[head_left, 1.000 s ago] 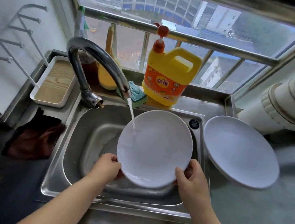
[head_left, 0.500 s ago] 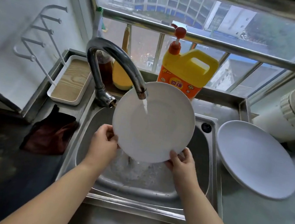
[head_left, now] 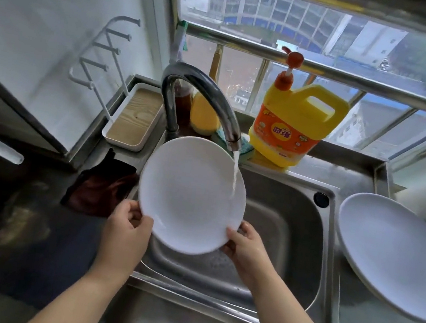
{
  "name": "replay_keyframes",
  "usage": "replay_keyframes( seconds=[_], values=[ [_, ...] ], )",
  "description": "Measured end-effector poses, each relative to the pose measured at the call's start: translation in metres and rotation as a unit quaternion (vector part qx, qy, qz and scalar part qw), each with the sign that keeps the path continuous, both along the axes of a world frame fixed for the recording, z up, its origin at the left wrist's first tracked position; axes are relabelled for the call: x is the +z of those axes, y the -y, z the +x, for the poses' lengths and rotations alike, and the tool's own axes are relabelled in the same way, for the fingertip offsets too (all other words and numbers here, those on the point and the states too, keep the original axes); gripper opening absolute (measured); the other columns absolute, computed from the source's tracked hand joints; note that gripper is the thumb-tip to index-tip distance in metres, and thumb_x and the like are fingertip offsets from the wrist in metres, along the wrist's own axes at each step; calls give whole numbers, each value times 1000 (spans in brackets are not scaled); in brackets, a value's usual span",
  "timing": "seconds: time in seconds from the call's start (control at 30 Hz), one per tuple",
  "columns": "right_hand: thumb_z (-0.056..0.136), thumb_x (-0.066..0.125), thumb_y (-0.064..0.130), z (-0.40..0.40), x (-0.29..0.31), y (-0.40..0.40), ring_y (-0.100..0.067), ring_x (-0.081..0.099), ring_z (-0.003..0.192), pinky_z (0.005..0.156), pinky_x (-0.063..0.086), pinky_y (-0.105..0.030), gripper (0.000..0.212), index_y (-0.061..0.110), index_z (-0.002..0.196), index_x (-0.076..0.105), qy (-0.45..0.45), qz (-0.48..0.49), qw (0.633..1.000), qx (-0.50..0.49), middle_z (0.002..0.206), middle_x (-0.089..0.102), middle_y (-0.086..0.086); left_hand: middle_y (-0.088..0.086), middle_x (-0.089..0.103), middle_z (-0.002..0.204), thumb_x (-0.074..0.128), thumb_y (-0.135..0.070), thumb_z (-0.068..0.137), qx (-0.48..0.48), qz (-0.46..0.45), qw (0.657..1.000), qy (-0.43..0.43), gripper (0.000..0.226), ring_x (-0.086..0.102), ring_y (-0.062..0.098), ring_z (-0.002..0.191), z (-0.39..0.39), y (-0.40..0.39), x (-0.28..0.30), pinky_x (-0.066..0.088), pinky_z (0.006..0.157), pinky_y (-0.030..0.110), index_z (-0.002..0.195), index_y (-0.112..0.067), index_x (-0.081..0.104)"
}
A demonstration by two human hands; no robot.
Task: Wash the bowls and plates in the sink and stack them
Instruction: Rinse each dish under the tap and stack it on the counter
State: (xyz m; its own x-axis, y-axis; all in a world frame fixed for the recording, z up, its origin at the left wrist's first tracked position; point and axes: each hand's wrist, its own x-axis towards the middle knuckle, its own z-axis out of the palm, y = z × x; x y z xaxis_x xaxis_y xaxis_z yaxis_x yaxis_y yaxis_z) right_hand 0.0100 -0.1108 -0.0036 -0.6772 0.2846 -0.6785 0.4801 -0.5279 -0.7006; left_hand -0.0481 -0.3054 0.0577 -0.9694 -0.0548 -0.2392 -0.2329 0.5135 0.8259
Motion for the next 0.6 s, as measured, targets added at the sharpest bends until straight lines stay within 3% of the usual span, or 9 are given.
replay_keyframes(
  seconds=[0.13,0.23,0.37,0.5,0.6],
  values=[
    [95,51,4,12,5,-6,-28,68,91,79,58,-37,16,6,109,58,31,40,998,40,102,69,-13,7,64,75,58,-9,85,15,-5,1000,24,2,60,23,71,13,6,-5,40,54,28,85,-11,57],
    [92,52,3,25,11,-14,-30,69,88,77,59,-38,15,3,106,59,51,72,995,51,100,68,-17,4,65,63,57,-13,85,18,-1,999,47,5,62,25,67,20,3,-10,48,59,35,80,-13,58],
    [92,52,4,44,21,-26,-21,68,76,63,57,-28,13,5,102,59,71,123,989,39,93,67,-14,6,65,58,55,-10,89,-15,0,996,88,12,62,20,61,26,-8,-17,48,58,34,78,-7,60],
    [90,56,7,61,31,-38,-21,67,79,60,56,-26,12,10,102,58,74,192,979,18,92,66,-11,9,67,63,53,-11,90,-71,-6,986,152,15,66,23,63,26,-20,-32,56,68,42,78,-5,60],
    [88,59,8,71,41,-47,-23,67,80,58,54,-25,8,11,95,57,57,251,966,16,90,66,-13,11,68,72,53,-11,92,-114,-15,974,197,14,66,22,65,25,-31,-37,54,59,32,82,-5,61]
  ],
)
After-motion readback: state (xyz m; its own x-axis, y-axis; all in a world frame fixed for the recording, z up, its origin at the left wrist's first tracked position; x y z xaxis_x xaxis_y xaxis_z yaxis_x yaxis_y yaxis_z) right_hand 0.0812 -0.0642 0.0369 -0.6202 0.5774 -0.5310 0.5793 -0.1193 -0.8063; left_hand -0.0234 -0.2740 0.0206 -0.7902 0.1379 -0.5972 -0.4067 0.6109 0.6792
